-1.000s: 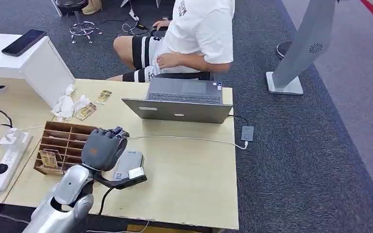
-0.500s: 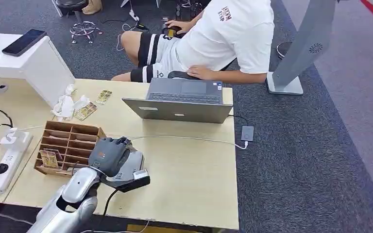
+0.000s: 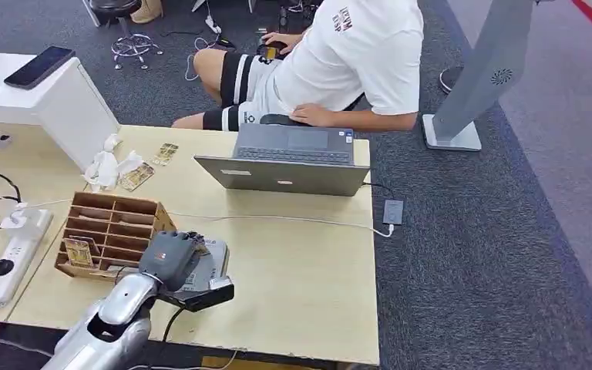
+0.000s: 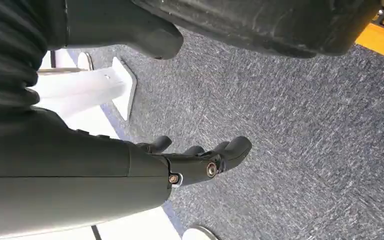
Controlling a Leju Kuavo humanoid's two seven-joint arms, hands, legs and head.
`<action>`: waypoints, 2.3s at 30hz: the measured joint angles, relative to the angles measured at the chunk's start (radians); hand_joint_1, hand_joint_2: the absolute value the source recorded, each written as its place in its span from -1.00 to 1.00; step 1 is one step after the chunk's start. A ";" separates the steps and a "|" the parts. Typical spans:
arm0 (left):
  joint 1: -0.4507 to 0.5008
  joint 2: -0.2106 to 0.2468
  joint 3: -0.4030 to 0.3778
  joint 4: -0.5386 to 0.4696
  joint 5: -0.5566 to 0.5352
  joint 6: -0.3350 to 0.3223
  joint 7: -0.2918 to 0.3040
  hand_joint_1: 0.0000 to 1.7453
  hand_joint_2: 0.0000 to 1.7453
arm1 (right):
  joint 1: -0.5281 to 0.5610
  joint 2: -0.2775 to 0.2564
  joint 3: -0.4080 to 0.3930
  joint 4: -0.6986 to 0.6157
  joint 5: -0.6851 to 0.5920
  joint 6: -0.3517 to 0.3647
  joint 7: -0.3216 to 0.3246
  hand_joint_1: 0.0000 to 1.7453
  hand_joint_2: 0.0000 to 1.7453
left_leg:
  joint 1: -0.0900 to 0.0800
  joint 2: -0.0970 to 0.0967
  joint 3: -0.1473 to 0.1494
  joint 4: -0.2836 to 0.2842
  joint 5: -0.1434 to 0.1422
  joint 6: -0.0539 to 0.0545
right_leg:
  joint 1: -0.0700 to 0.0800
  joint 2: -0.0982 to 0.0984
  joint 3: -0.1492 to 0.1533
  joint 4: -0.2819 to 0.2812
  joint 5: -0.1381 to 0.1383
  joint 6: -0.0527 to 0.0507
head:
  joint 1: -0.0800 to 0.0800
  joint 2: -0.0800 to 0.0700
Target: Pass the card to the sensor for recognition and then transmit it.
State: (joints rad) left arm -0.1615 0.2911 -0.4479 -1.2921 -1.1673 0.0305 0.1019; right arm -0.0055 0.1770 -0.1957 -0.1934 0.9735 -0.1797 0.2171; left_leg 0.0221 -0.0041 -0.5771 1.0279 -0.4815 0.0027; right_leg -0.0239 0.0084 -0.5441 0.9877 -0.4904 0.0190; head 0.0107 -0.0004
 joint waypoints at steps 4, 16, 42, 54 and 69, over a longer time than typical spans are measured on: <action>0.000 0.000 -0.001 0.005 0.000 0.000 0.000 1.00 1.00 | 0.000 0.000 0.000 0.000 0.000 0.000 0.000 -1.00 1.00 | 0.000 0.000 0.001 0.000 0.000 0.000 | 0.000 0.000 0.001 0.000 0.000 0.000 | 0.000 0.000; 0.007 0.005 -0.003 0.013 0.006 -0.003 0.002 1.00 1.00 | 0.000 0.000 0.000 0.000 0.014 0.002 0.000 -1.00 1.00 | 0.000 0.000 0.002 0.000 0.001 -0.001 | 0.000 -0.001 0.002 0.001 0.000 0.000 | 0.000 0.000; -0.395 -0.023 0.098 -0.110 -0.152 0.353 -0.006 1.00 1.00 | -0.005 -0.005 -0.009 0.000 0.021 0.029 -0.050 -1.00 1.00 | 0.001 -0.002 -0.002 0.000 0.006 -0.005 | 0.001 -0.002 -0.003 0.005 0.004 -0.004 | 0.001 0.000; -0.598 -0.034 0.101 0.266 -0.206 0.441 0.020 1.00 1.00 | -0.008 -0.011 -0.011 0.000 0.018 0.034 -0.042 -1.00 1.00 | 0.001 0.000 -0.002 0.000 0.007 -0.006 | 0.001 0.000 -0.004 0.006 0.005 -0.005 | 0.001 0.000; -0.593 -0.008 0.113 0.336 -0.218 0.470 0.016 -1.00 1.00 | -0.012 -0.011 -0.011 0.000 0.026 0.033 -0.044 -1.00 1.00 | 0.001 -0.001 -0.003 0.000 0.007 -0.006 | 0.001 0.000 -0.004 0.006 0.004 -0.005 | 0.002 0.000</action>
State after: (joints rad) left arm -0.7543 0.2834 -0.3345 -0.9560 -1.3855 0.5008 0.1176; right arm -0.0170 0.1656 -0.2068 -0.1930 0.9995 -0.1465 0.1728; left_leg 0.0231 -0.0047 -0.5804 1.0282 -0.4746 -0.0028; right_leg -0.0230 0.0081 -0.5485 0.9941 -0.4859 0.0142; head 0.0122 -0.0004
